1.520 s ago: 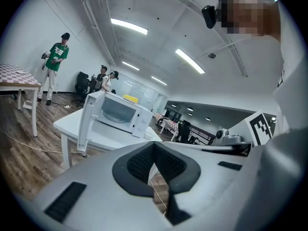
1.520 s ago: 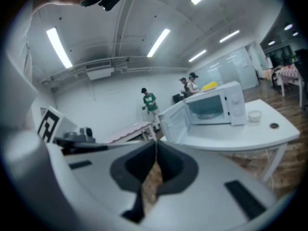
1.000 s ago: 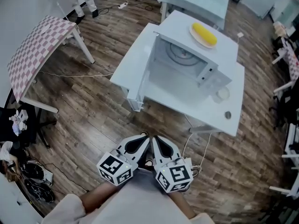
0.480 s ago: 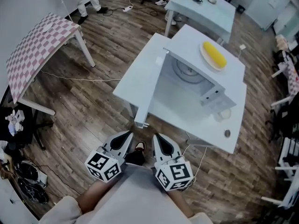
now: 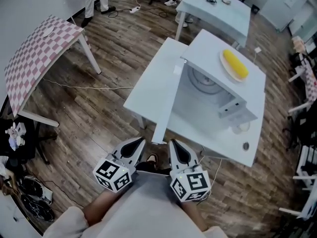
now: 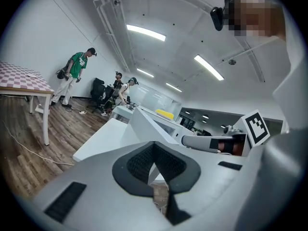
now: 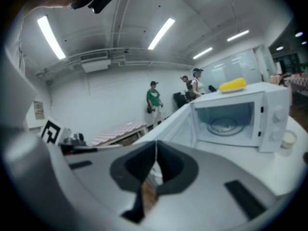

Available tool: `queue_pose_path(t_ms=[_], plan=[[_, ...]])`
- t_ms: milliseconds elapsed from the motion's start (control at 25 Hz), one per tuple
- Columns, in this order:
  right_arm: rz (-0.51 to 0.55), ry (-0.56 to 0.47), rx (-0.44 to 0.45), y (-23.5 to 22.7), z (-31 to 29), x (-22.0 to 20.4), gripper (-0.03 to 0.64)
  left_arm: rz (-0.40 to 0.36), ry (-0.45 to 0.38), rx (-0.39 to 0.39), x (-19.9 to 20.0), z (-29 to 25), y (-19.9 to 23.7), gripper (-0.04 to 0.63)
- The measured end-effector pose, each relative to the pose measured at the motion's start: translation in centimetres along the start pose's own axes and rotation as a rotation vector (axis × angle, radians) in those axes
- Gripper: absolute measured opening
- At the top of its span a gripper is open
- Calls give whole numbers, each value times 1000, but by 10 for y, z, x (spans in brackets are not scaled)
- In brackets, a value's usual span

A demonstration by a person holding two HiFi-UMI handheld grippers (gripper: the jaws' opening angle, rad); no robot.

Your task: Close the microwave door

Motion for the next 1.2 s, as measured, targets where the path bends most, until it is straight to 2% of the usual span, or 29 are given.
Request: queue_pose_path(t_ms=[400, 960, 1200], plan=[[-1, 6, -55, -12, -3, 6, 25, 4, 21, -40, 6, -11, 6, 19], [-23, -4, -21, -12, -15, 9, 24, 13, 31, -43, 5, -22, 6, 18], [-27, 6, -35, -16, -12, 6, 25, 18, 40, -61, 6, -26, 1, 18]])
Point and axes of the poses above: the fingertips, and each gripper's own axes: z backward along the fingers, y to its left, x out of its top, the point moved 3 cm from there along z, backward along the fingers, and after that the axes turned 9 degrees about z, right-handed, at the moved point
